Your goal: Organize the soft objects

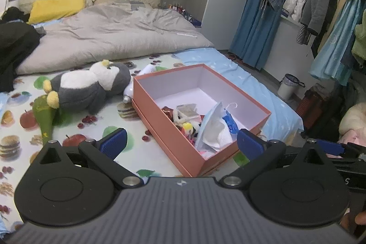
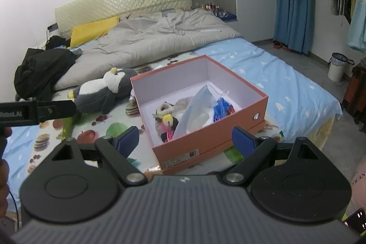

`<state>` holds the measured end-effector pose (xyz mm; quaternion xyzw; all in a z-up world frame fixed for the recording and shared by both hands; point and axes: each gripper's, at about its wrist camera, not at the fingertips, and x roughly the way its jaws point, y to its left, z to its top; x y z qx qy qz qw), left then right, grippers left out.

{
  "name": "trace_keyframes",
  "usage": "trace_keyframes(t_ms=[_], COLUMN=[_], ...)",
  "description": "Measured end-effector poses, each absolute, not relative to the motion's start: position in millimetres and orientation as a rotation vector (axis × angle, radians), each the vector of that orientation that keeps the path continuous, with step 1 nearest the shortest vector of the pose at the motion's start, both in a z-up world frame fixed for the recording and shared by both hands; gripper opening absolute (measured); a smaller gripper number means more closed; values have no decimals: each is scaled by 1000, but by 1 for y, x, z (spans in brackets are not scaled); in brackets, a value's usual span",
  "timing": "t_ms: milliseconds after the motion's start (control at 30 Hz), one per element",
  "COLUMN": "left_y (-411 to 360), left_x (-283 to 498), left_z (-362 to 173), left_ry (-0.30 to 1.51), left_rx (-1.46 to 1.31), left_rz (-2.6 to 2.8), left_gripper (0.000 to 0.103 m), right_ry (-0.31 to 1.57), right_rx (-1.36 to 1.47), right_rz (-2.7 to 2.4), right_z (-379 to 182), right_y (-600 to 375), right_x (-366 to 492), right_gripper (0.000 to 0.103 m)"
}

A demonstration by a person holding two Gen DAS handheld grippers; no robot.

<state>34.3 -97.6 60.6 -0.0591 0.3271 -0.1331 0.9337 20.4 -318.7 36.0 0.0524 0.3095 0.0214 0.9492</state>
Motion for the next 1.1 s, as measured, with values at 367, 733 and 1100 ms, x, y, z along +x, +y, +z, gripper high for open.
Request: trace_keyframes(t_ms=[367,733,1100], left_y=[-101,-103,-109], left_x=[39,39,39], left_z=[56,55,55], left_ry=[670,671,672], left_rx=[-85,-81,-76], left_rz=[-290,-297,-304], left_gripper=[103,103,103], right_ry=[598,592,584], right_rx=[97,100,95], right_rz=[29,40,36], right_z=[37,38,38], right_y=[-319,-317,-319], right_x=[18,18,19], right_gripper=[90,90,90])
